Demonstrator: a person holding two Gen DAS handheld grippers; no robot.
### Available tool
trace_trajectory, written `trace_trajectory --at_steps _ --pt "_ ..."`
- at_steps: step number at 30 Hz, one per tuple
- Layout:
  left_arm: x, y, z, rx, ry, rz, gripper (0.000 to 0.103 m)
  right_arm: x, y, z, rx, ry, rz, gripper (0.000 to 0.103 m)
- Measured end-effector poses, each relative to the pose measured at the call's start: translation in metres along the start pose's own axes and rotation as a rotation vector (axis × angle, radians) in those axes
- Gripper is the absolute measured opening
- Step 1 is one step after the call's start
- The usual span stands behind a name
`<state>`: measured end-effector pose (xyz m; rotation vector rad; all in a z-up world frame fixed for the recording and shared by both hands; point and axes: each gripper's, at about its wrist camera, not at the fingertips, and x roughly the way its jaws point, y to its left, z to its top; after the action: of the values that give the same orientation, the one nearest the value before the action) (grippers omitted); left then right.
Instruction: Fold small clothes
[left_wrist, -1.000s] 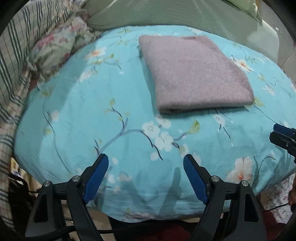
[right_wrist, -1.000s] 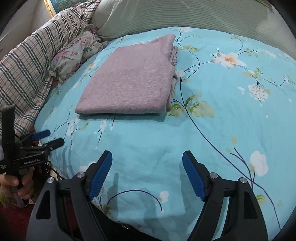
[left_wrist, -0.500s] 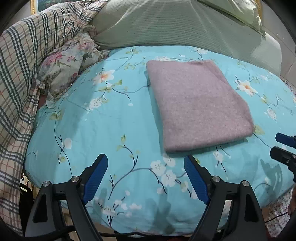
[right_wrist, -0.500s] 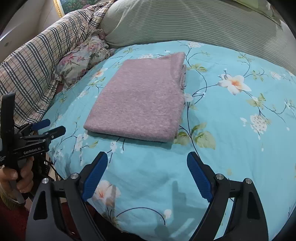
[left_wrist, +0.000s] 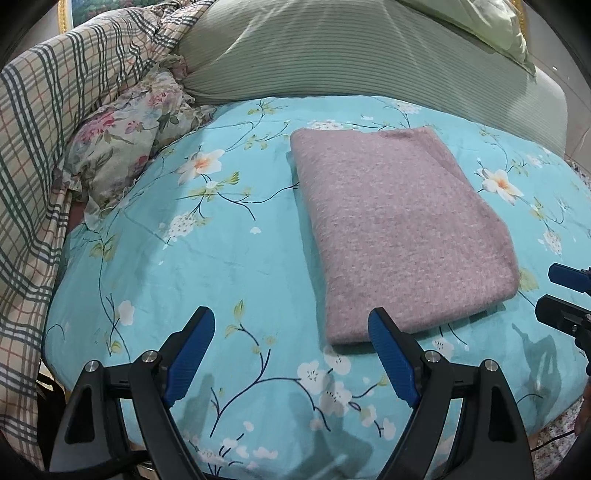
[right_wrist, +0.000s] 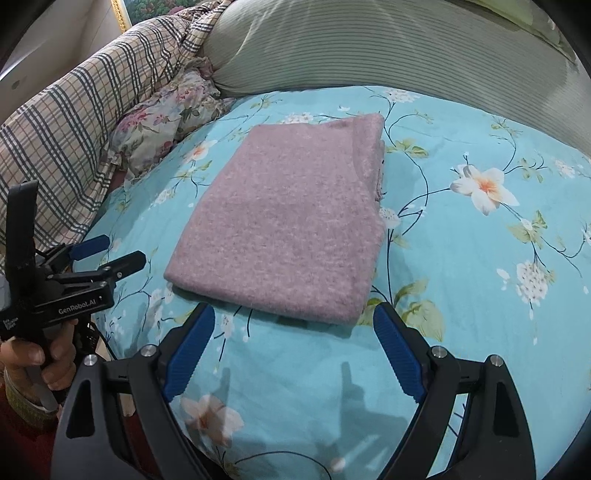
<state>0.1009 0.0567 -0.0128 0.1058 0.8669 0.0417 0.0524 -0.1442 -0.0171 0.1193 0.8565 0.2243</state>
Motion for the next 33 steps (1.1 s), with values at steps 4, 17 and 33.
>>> trace_trajectory --at_steps 4,17,33 --pt "0.008 -0.001 0.005 0.0 0.007 -0.005 0.085 0.007 -0.004 0.007 0.006 0.007 0.01 0.088" --pt "0.031 -0.005 0.025 0.014 0.02 -0.012 0.086 0.034 -0.023 0.033 0.068 0.019 0.02 0.088" --pt "0.069 -0.005 0.063 -0.017 0.035 -0.065 0.086 0.074 -0.066 0.102 0.194 -0.058 0.092 0.083"
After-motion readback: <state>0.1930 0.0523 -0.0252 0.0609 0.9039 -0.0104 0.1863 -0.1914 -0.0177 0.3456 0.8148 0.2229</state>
